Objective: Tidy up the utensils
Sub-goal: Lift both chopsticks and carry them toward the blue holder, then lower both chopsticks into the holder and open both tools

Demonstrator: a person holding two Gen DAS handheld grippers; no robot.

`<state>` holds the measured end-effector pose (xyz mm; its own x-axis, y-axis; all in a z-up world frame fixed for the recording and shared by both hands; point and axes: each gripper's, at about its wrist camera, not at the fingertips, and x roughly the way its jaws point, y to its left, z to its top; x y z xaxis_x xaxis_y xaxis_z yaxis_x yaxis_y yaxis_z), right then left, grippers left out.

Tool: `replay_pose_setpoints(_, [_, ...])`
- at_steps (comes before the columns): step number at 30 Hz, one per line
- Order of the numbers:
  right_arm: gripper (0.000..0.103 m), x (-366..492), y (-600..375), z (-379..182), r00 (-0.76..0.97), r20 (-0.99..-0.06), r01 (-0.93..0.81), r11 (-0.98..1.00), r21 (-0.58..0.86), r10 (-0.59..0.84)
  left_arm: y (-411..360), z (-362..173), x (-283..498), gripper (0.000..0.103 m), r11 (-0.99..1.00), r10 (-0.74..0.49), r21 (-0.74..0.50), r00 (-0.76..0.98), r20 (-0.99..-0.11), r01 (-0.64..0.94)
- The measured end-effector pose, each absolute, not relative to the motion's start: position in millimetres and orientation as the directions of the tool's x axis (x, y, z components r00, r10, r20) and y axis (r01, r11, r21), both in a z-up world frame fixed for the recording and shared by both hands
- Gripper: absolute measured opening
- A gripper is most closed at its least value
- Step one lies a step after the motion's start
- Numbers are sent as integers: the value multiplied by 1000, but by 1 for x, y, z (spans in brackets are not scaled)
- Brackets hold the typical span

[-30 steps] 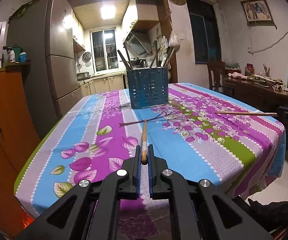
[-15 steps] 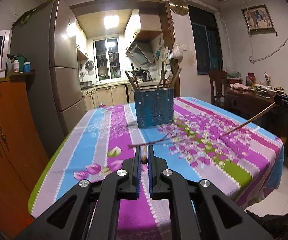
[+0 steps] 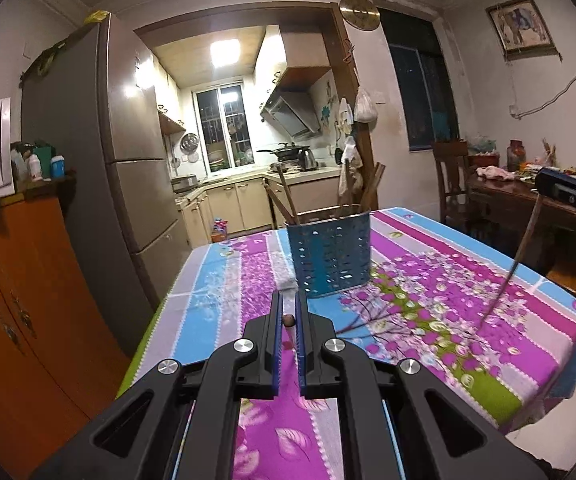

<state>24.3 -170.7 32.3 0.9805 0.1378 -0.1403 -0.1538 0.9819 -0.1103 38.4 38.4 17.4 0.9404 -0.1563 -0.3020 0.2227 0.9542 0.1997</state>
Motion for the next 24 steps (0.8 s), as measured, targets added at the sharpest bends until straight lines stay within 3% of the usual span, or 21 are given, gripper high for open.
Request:
replay_pose_setpoints(17, [5,77,-154,66,960,-145,-250,966,-68,238,34,36,81,7,950,-76,268,951,-301,161])
replay_pose_setpoints(24, [5,113,-152,92,958,-132,-266,962,-63,256,33,64,111,7,949,-157,215,938,-309,230])
